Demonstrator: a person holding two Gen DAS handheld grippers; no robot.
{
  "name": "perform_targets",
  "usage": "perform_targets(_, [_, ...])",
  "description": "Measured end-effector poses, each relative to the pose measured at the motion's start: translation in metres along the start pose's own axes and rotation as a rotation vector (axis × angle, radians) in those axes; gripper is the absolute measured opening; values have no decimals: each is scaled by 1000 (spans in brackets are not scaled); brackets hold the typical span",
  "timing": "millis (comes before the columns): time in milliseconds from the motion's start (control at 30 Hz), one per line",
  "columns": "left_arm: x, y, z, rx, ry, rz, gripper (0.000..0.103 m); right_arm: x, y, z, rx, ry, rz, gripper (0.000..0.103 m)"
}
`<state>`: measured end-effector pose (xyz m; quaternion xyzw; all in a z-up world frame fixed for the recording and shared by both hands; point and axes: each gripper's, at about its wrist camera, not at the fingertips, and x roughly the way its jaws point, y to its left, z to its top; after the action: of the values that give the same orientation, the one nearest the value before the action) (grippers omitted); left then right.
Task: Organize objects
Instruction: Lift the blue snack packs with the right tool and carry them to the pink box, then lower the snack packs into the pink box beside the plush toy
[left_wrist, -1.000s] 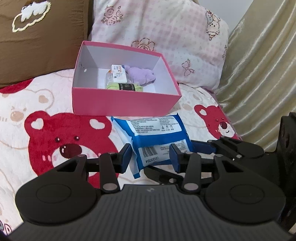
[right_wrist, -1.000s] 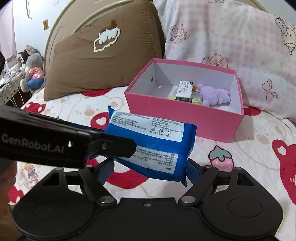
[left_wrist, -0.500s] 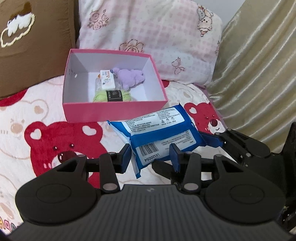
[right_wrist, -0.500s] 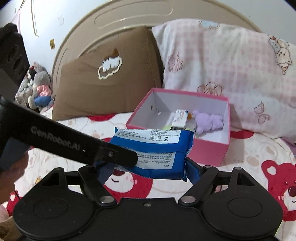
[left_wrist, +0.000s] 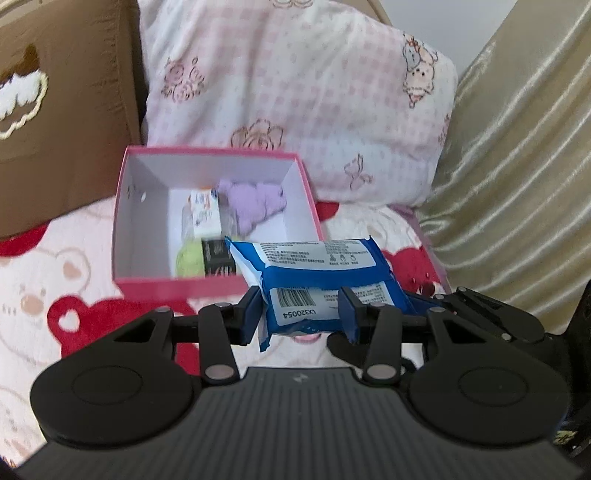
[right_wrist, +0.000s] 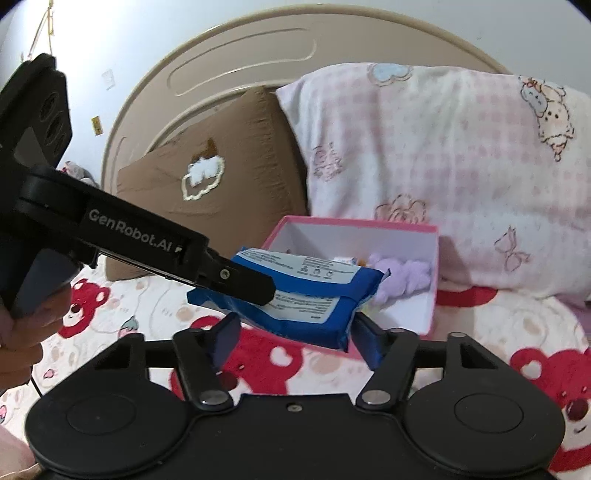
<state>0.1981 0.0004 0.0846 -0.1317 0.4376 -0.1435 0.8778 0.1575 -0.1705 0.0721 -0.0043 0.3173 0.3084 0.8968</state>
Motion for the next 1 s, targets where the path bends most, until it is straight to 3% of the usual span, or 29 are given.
perform_targets(333, [51,19,42,-26,-100,-60,42,41,-29,43,-97,-1,-73,61])
perform_targets(500, [98,45,59,-91,-77,-92,42,78,-44,59,-193,49,-106,61])
perform_targets(733, [158,66,66,-119,-63,-71,43,137,-60,58,-308,131,-165,61])
perform_targets(833, [176,69,60,-140,-74,-41,43,160,-71,57,-289,161,-163,61])
perform_targets(1000, [202,89,57,-212,-79,-57,43,187,-80,53,-299,190,-173,61])
